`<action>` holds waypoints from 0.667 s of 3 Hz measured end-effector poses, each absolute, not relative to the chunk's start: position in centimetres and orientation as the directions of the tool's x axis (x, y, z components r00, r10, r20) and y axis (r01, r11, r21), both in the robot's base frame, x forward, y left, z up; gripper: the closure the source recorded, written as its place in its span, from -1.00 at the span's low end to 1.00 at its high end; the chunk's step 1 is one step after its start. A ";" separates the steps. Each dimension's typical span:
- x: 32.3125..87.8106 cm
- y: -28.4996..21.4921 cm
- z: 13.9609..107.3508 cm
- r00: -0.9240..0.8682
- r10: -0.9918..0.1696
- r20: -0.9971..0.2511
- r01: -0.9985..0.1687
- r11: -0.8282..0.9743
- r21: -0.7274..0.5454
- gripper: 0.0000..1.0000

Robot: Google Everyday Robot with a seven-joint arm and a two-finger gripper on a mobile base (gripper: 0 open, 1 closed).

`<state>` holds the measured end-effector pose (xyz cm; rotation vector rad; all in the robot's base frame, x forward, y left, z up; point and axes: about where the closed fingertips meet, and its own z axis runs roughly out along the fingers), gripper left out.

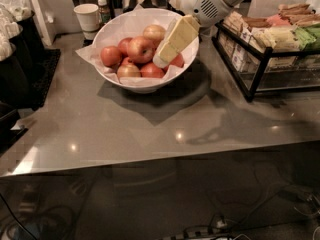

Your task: Pick apple from white bowl

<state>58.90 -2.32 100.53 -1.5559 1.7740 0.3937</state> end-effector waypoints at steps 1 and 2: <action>61.9 -0.9 99.1 -0.050 -0.677 -0.734 -0.943 0.275 -0.190 -1.00; 62.0 -0.8 98.9 -0.052 -0.676 -0.735 -0.943 0.276 -0.187 -1.00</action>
Offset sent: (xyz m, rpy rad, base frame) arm 0.0243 0.0104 -0.0128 0.0529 0.0242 -0.0399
